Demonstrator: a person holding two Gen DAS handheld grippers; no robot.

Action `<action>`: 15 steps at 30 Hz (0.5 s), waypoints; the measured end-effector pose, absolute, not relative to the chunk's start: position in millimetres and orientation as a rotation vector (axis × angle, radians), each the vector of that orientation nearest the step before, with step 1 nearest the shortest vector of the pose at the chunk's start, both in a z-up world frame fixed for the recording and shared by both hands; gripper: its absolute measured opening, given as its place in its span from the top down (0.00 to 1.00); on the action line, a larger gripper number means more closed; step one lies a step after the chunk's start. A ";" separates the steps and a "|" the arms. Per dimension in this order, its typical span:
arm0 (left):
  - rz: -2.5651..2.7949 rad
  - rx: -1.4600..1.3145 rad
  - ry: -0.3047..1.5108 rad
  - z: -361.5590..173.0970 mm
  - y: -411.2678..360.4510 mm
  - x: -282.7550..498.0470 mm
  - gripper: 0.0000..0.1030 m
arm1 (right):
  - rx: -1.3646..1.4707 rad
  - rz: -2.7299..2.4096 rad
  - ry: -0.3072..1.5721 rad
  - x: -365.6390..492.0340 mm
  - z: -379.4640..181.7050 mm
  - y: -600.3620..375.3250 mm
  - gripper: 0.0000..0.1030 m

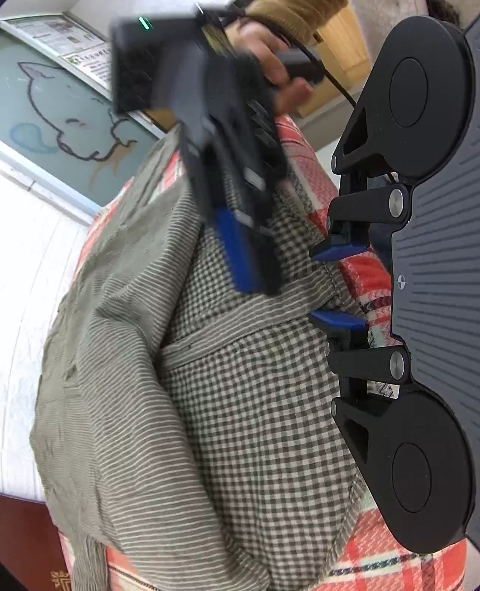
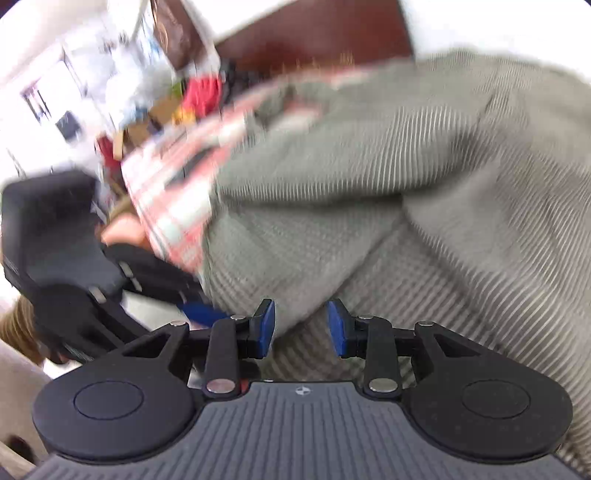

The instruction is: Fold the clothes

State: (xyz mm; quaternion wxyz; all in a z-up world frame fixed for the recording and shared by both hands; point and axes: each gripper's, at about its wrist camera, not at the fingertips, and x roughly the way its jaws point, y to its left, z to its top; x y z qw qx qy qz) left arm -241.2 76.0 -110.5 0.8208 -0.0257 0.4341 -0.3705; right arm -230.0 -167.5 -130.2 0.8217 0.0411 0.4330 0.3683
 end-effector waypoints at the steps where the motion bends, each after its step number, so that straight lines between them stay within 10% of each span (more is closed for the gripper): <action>1: -0.767 -0.048 0.895 -104.6 81.2 -240.9 0.55 | 0.086 0.784 0.937 -227.3 -130.8 -167.8 0.67; 15: -0.243 0.593 0.533 -106.4 88.7 -235.0 0.28 | -0.432 0.650 0.551 -204.1 -85.7 -115.4 0.24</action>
